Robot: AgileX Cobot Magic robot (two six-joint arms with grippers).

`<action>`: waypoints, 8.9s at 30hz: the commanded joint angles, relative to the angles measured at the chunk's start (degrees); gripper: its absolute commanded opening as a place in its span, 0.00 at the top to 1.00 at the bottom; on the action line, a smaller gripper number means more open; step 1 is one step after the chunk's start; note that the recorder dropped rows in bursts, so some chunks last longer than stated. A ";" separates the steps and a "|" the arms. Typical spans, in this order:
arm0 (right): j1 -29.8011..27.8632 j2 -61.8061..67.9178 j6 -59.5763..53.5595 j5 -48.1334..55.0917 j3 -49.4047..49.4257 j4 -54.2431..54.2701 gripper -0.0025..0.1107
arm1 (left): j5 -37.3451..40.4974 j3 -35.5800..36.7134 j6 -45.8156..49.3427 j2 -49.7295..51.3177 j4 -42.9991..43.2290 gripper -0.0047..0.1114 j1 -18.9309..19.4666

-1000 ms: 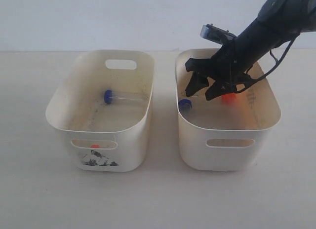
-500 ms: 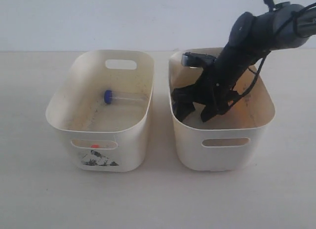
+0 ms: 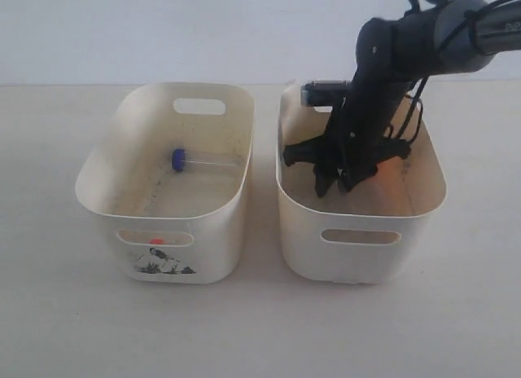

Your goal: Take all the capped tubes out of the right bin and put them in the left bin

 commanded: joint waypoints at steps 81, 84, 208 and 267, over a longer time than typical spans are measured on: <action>7.01 2.33 27.71 20.70 -12.33 -29.71 0.98 | -0.55 -0.16 -0.38 -0.19 0.10 0.92 0.14; 8.08 2.76 27.43 20.70 -12.33 -30.21 0.98 | -0.55 -0.16 -0.38 -0.19 0.10 0.92 0.14; 15.73 -15.74 -9.32 0.11 -15.39 18.41 0.84 | -0.55 -0.16 -0.38 -0.19 0.10 0.92 0.14; -13.33 -95.51 -18.46 -59.41 85.30 13.64 0.95 | -0.55 -0.16 -0.38 -0.19 0.10 0.92 0.14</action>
